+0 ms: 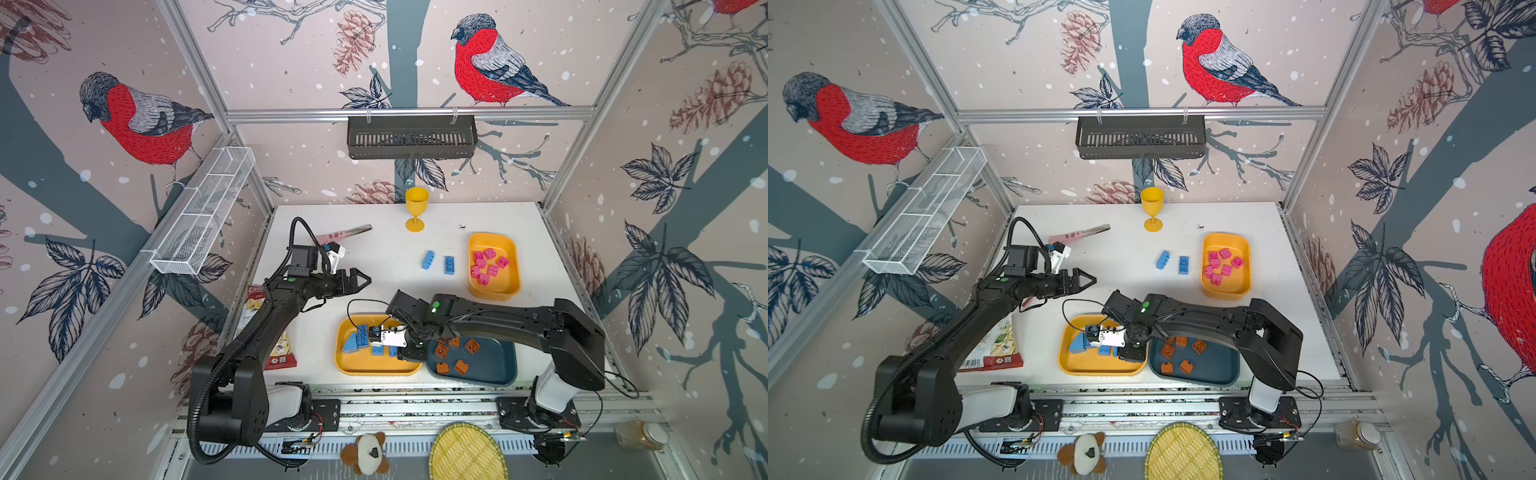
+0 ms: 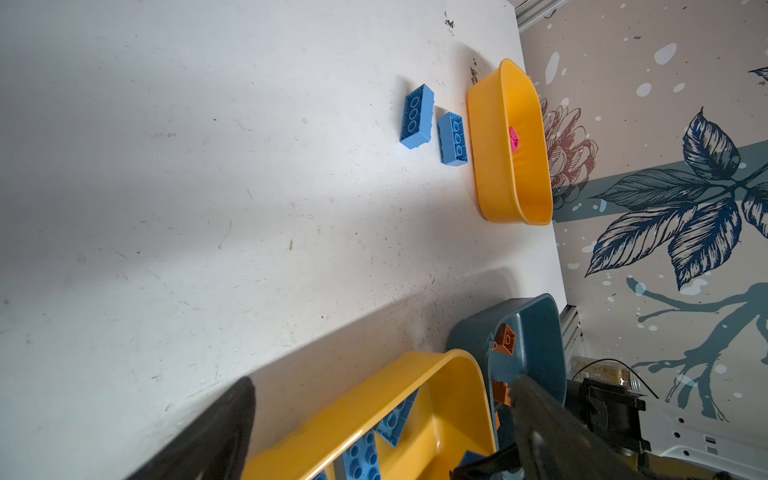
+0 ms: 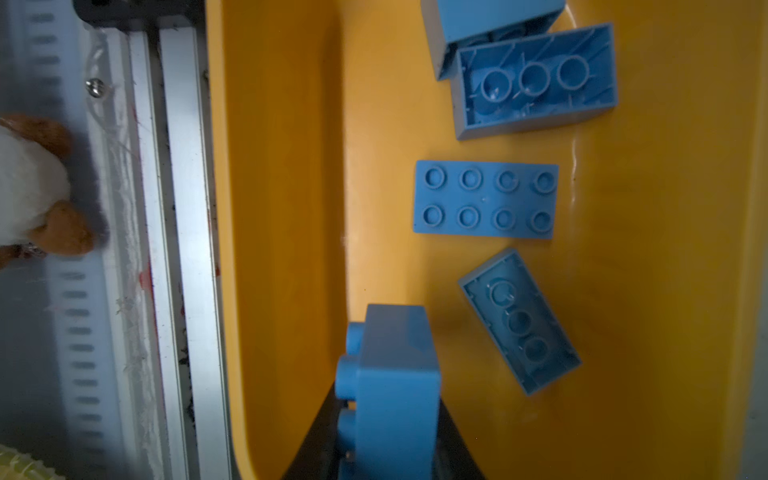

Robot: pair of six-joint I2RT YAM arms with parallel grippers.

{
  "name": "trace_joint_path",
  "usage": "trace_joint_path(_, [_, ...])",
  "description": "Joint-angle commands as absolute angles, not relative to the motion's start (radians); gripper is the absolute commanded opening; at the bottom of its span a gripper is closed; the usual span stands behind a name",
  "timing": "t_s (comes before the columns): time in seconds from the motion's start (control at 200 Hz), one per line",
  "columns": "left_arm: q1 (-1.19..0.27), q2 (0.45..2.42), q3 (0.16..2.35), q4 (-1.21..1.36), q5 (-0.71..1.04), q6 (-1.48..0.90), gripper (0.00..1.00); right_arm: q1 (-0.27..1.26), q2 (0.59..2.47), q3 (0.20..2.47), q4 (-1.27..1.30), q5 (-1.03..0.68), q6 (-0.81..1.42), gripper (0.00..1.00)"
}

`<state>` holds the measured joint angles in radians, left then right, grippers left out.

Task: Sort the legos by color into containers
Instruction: 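Carry the blue brick over the nearer yellow tray and release it, then move the right gripper back above the two blue bricks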

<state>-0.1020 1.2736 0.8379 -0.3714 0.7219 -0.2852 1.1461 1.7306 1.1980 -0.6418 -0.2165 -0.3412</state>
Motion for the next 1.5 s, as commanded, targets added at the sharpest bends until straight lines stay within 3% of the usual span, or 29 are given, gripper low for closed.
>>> trace_joint_path(0.0, [-0.101, 1.266, 0.834, -0.377, 0.723, -0.283, 0.95, 1.144, 1.754, 1.209, -0.602, -0.173, -0.356, 0.29])
trace_joint_path(0.09, [-0.101, 1.261, 0.831, -0.376, 0.724, -0.285, 0.95, 1.139, 1.775, 1.229, -0.599, -0.144, -0.366, 0.31])
trace_joint_path(0.245, [-0.101, 1.261, 0.830, -0.381, 0.726, -0.280, 0.95, 1.107, 1.766, 1.246, -0.607, -0.153, -0.381, 0.47])
trace_joint_path(0.47, [-0.101, 1.275, 0.828, -0.367, 0.738, -0.285, 0.95, 0.964, 1.689, 1.271, -0.604, -0.141, -0.370, 0.55])
trace_joint_path(0.67, [-0.101, 1.284, 0.829, -0.364, 0.741, -0.286, 0.95, 0.754, 1.718, 1.364, -0.568, -0.011, -0.170, 0.65])
trace_joint_path(0.765, [-0.101, 1.287, 0.830, -0.364, 0.743, -0.285, 0.95, 0.656, 1.780, 1.448, -0.588, -0.027, -0.018, 0.68])
trace_joint_path(1.176, [-0.101, 1.303, 0.816, -0.336, 0.755, -0.292, 0.95, 0.555, 2.021, 1.631, -0.584, 0.091, 0.549, 0.72])
trace_joint_path(1.496, [-0.101, 1.310, 0.810, -0.331, 0.759, -0.283, 0.95, 0.539, 2.145, 1.694, -0.505, 0.023, 0.706, 0.70])
